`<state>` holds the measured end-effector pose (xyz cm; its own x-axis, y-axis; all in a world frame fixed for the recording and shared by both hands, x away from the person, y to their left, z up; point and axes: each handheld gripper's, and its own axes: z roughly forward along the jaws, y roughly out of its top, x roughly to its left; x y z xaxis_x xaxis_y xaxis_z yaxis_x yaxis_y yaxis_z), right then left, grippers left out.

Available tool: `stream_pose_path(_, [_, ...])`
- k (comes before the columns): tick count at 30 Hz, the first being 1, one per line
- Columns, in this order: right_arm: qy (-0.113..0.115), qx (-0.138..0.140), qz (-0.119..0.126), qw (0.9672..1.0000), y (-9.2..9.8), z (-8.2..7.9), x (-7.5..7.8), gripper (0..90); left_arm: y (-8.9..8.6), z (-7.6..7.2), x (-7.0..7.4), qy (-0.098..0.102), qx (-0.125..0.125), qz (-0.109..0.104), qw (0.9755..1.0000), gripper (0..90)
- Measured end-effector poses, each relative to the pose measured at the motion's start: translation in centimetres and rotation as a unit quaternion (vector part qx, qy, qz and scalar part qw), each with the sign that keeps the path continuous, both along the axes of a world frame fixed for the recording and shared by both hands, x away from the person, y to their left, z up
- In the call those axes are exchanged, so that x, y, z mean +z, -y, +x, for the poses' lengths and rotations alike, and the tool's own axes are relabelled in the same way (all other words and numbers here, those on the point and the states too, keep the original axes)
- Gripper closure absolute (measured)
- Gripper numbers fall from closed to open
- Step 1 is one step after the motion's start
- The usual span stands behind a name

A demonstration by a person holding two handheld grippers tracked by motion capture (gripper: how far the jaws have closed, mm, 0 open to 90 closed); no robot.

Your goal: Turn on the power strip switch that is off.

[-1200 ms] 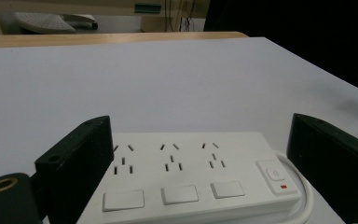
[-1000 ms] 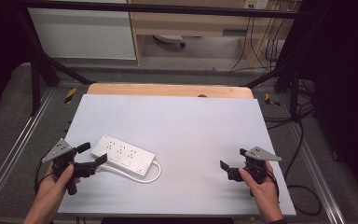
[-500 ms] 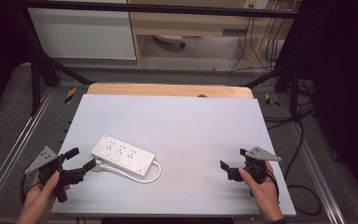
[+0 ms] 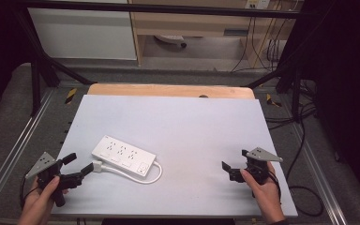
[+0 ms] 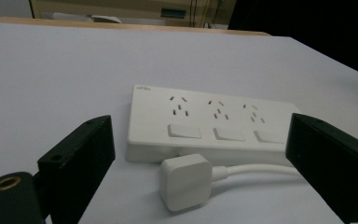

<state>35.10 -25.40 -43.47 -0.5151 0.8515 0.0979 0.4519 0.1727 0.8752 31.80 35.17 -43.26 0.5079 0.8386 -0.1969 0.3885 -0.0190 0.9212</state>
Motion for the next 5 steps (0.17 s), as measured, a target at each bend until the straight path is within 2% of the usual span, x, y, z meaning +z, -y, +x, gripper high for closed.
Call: stream_pose_path(5, [-0.008,-0.002,-0.019,0.9998,-0.06,0.04,-0.24,2.8,-0.11,0.12,-0.55,-0.009,0.000,0.009,0.9999,8.3])
